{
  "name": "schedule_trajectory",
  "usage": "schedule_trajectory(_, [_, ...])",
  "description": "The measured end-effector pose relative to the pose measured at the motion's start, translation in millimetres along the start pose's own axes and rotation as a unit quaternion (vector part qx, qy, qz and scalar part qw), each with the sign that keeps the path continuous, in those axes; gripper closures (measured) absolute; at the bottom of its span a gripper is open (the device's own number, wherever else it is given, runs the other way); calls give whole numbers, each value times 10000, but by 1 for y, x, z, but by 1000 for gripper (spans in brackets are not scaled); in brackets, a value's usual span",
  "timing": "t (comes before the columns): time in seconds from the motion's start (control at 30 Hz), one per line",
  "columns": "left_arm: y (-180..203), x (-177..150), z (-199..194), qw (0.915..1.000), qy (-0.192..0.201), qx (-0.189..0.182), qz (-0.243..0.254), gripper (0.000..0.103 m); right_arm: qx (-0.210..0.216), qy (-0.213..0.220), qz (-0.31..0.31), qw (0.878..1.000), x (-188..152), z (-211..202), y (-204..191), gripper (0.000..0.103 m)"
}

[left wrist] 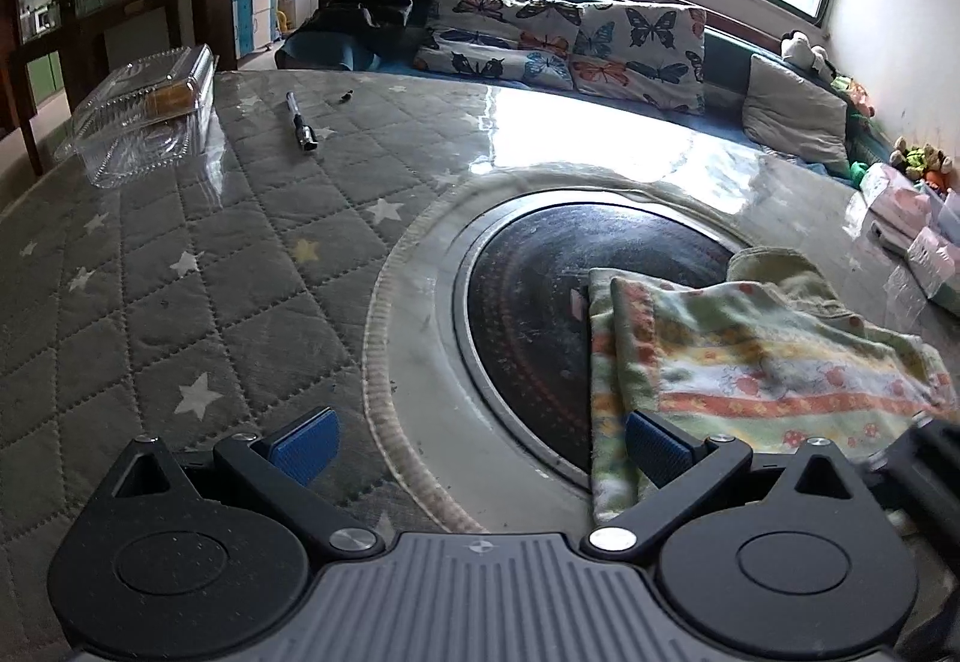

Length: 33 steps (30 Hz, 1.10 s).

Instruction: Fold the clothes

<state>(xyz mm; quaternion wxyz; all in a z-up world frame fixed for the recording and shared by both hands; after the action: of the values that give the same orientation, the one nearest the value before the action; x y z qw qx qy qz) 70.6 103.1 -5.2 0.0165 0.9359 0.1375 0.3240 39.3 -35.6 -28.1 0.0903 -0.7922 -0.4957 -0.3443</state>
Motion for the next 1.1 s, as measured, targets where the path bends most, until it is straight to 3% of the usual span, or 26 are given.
schedule_trajectory(0.07, [1,1,-2,10000,11,-75,-17,0,17,-16,-19,10000,3,3,-2,61])
schedule_trajectory(0.13, [1,3,-2,9999,-9,-159,-48,0,25,-26,-23,10000,5,6,-4,67])
schedule_trajectory(0.2, [1,4,-2,9995,-76,-290,-118,0,15,-2,81,10000,5,6,0,86])
schedule_trajectory(0.27, [1,6,-1,9983,-163,-509,-246,0,162,51,345,9993,6,3,8,91])
schedule_trajectory(0.53, [6,15,9,9848,-609,-1354,-907,0,585,415,1290,9890,6,-25,40,94])
schedule_trajectory(0.73, [21,22,18,9742,-716,-1833,-1103,2,686,648,1594,9827,4,-47,55,95])
schedule_trajectory(0.9, [32,23,29,9656,-856,-2121,-1238,19,750,718,1679,9803,-3,-57,61,96])
schedule_trajectory(1.0, [33,21,36,9585,-969,-2290,-1391,40,816,713,1625,9807,-6,-59,58,96])
schedule_trajectory(1.07, [32,18,41,9545,-1062,-2364,-1477,64,850,691,1588,9812,-10,-59,57,96])
schedule_trajectory(1.1, [30,16,43,9528,-1095,-2395,-1509,69,868,682,1581,9812,-11,-59,57,96])
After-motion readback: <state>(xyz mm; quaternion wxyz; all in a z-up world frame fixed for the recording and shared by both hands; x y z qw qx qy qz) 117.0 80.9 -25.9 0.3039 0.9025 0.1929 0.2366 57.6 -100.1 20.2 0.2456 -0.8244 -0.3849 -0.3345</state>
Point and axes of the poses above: each gripper's, at about its wrist camera, not at the fingertips, and z roughly the way its jaws point, y to its right, x to its top, the point moved 2 cm from there along z, roughly the way its jaws point, and after that the axes turned 6 degrees about -y, right-handed, at the moved point
